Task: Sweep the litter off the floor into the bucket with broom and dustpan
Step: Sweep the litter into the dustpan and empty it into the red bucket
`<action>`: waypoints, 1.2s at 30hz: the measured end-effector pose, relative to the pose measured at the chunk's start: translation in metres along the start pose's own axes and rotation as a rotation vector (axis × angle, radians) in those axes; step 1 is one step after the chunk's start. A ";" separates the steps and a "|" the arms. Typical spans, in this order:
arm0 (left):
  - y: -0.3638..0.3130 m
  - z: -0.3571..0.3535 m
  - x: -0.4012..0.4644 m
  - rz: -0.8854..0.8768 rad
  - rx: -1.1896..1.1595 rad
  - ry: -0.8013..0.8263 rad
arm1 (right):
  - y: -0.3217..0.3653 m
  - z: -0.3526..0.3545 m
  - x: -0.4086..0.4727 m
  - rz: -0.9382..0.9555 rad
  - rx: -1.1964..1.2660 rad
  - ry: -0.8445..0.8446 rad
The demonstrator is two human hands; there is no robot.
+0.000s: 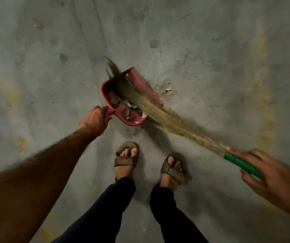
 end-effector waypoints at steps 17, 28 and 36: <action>-0.034 -0.058 -0.036 -0.028 -0.023 0.091 | -0.015 -0.068 -0.055 -0.311 0.350 -0.023; 0.010 -0.078 -0.084 0.072 -0.220 0.095 | 0.021 -0.040 -0.117 -0.283 0.655 -0.182; 0.040 -0.074 -0.071 0.198 -0.088 0.102 | 0.000 -0.008 -0.022 -0.258 0.323 -0.273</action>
Point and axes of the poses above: each hand's wrist, its own x-axis towards the middle knuckle, its own z-axis out of the back of the hand, y = z × x, the point moved 6 cm from there along x, towards the middle knuckle, and after that the axes turned 10 degrees about x, right-handed, at the moved point
